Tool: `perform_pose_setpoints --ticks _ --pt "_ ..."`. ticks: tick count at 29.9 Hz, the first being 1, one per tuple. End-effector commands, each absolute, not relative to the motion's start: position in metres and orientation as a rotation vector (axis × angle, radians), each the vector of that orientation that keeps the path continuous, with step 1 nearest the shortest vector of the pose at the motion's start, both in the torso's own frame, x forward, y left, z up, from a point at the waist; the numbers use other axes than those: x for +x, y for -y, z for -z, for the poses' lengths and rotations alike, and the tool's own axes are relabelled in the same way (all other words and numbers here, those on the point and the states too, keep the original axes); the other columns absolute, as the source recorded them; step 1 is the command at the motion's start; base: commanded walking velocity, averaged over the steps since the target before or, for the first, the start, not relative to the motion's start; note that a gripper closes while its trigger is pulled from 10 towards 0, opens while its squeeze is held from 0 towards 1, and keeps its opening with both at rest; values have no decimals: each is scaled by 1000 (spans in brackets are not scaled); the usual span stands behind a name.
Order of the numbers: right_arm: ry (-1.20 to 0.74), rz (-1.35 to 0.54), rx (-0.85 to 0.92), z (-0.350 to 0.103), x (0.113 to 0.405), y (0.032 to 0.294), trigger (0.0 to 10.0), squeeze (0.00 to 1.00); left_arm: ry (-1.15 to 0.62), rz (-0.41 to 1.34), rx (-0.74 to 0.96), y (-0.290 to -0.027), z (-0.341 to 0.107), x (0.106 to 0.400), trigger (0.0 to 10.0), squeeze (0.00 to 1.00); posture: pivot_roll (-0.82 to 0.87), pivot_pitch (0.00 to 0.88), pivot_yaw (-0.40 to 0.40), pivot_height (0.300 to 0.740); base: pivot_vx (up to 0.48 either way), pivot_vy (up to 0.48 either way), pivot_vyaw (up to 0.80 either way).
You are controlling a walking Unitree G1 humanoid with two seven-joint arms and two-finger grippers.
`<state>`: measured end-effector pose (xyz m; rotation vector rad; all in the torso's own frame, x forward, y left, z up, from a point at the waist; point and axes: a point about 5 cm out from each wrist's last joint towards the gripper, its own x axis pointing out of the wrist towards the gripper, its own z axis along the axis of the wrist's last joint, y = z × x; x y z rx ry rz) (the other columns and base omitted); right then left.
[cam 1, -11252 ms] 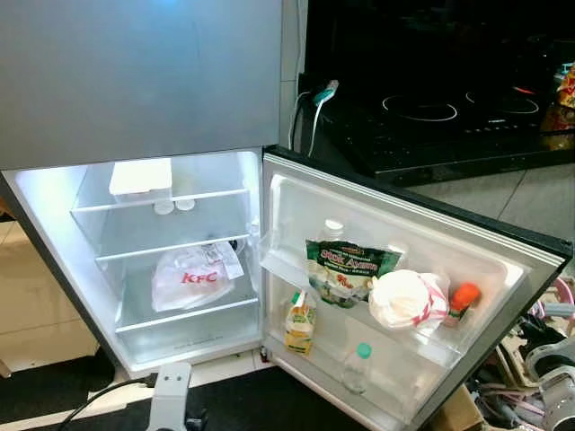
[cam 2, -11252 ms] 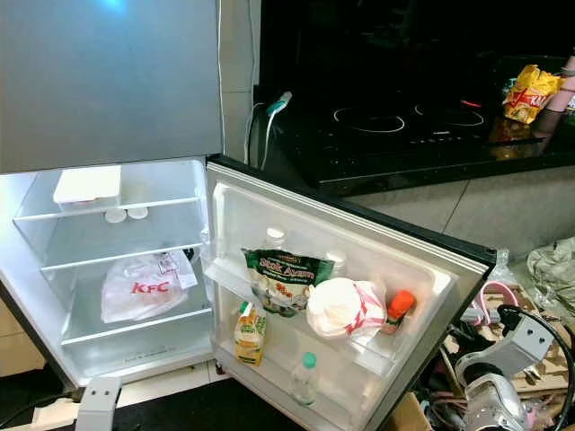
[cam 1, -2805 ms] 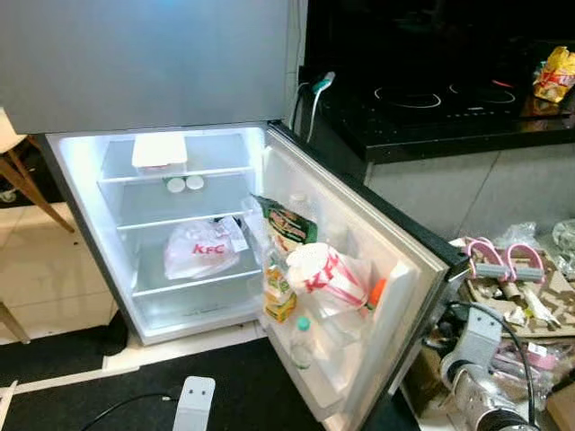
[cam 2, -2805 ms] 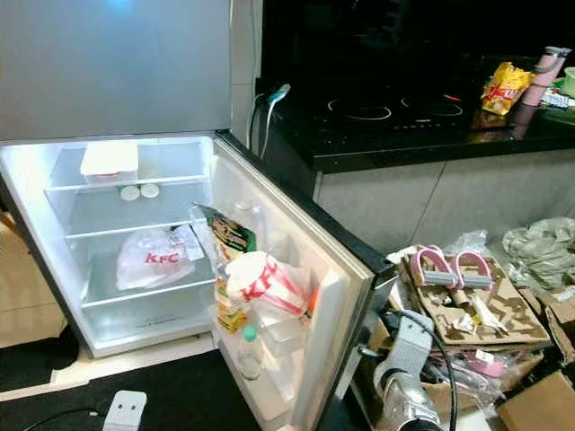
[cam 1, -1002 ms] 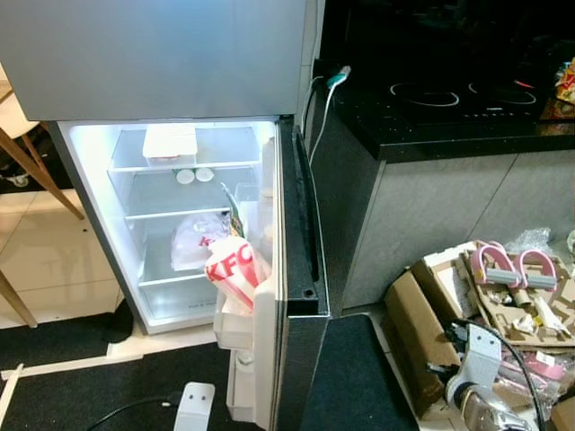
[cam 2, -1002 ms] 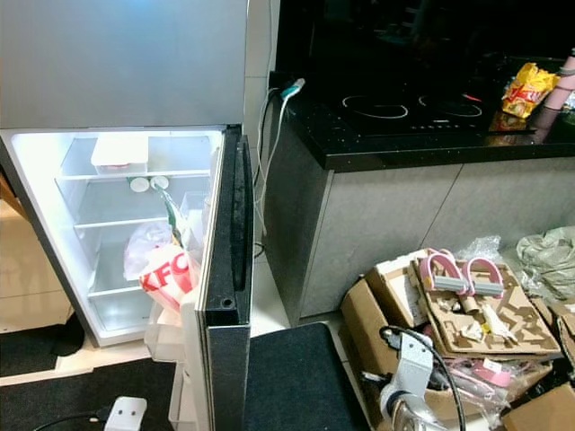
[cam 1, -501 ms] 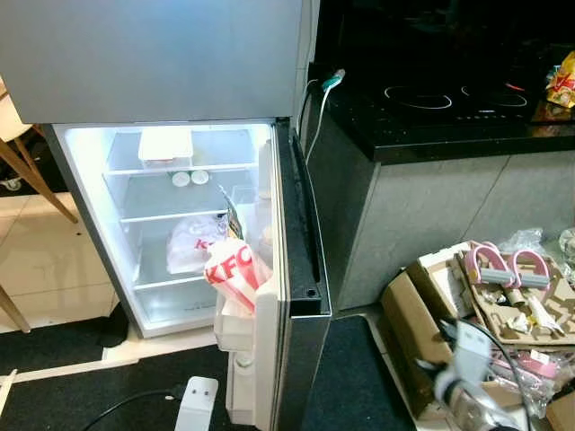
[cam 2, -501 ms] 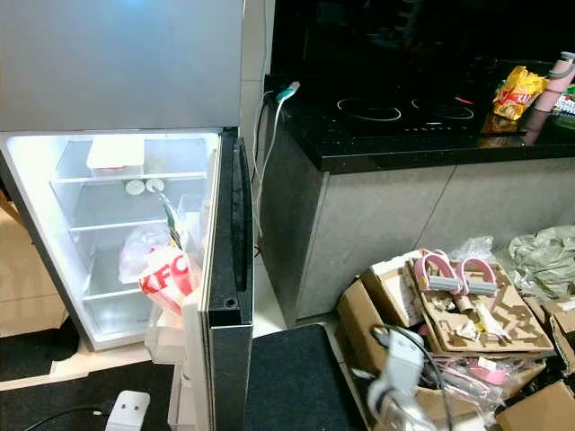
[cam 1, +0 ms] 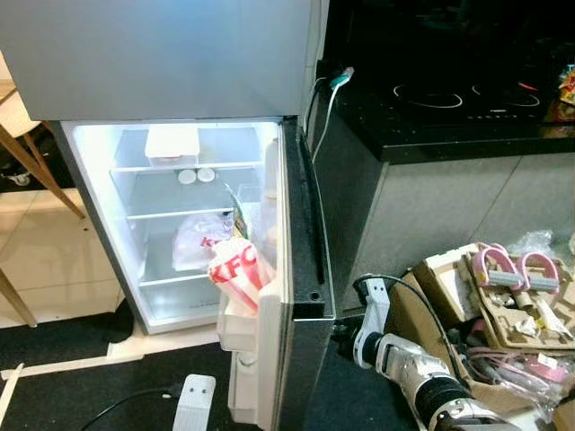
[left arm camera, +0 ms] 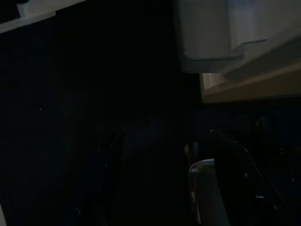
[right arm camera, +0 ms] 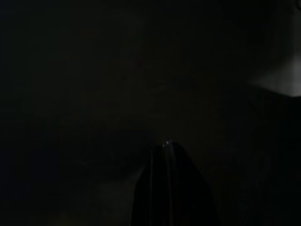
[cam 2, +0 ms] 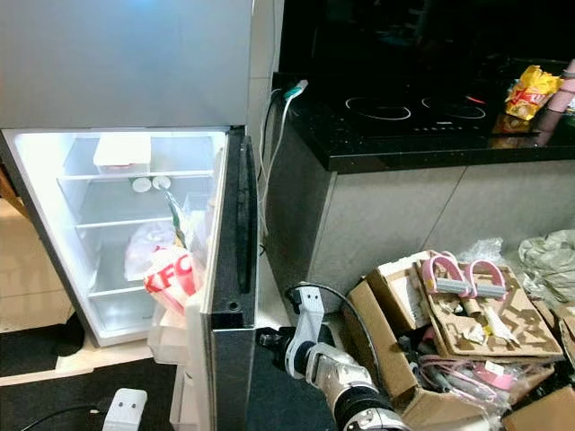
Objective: Restocking fridge
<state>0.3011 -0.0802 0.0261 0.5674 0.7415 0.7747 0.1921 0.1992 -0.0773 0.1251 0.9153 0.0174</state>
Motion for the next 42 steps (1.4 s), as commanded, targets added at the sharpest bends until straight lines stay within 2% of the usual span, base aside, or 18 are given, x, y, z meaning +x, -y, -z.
perform_pose_setpoints --ticks 1,2,3,6,9,12,14,15,18,20,22,23,25,27,29,32,34,42 --pt "-688 -1001 654 -46 298 56 10000 0 -919 -19 125 -200 78 190 10000 0 7 0 -72 738 0 0 0" --pt "-656 -1120 706 -58 293 44 10000 0 -922 -18 124 -200 78 190 10000 0 7 0 -72 738 0 0 0" --pt "-656 -1120 706 -58 293 44 10000 0 -922 -18 124 -200 78 190 10000 0 7 0 -72 738 0 0 0" --pt "-541 -1357 861 -95 281 19 10000 0 -927 -14 124 -199 79 190 10000 0 15 0 -68 738 0 0 0" --pt "-492 -1403 909 -107 279 14 10000 0 -929 -13 124 -199 79 190 10000 0 15 0 -68 738 0 0 0" --pt "-445 -1330 902 -111 288 10 10000 0 -933 -13 125 -199 79 189 10000 0 15 0 -68 738 0 0 0" --pt "-574 -1003 695 -63 302 36 10000 0 -935 -31 126 -199 80 189 10000 0 21 0 -74 738 0 0 0" --pt "-574 -1003 695 -63 302 36 10000 0 -935 -31 126 -199 80 189 10000 0 21 0 -74 738 0 0 0" --pt "-700 -754 545 -18 291 85 10000 0 -919 -123 80 -200 80 187 10000 0 22 0 -78 738 0 0 0" --pt "-700 -754 545 -18 291 85 10000 0 -919 -123 80 -200 80 187 10000 0 22 0 -78 738 0 0 0" --pt "-788 -592 428 8 273 121 10000 0 -883 -259 -18 -200 81 184 10000 0 21 0 -86 738 0 0 0" --pt "-788 -592 428 8 273 121 10000 0 -883 -259 -18 -200 81 184 10000 0 21 0 -86 738 0 0 0" --pt "-892 -370 204 35 250 165 10000 0 -848 -400 -125 -201 81 180 10000 0 21 0 -86 738 0 0 0" --pt "-892 -370 204 35 250 165 10000 0 -848 -400 -125 -201 81 180 10000 0 21 0 -86 738 0 0 0" --pt "-946 -138 78 52 227 209 10000 0 -857 -416 -139 -200 82 179 10000 0 26 0 -93 738 0 0 0" --pt "-968 -34 35 59 212 229 10000 0 -879 -340 -87 -199 82 181 10000 0 25 0 -91 738 0 0 267" --pt "-984 -20 17 61 207 232 10000 0 -889 -327 -81 -199 82 181 10000 0 25 0 -91 738 0 0 800" --pt "-962 -32 20 66 202 224 10000 0 -885 -225 -10 -198 80 186 10000 0 32 0 -93 738 0 0 800"
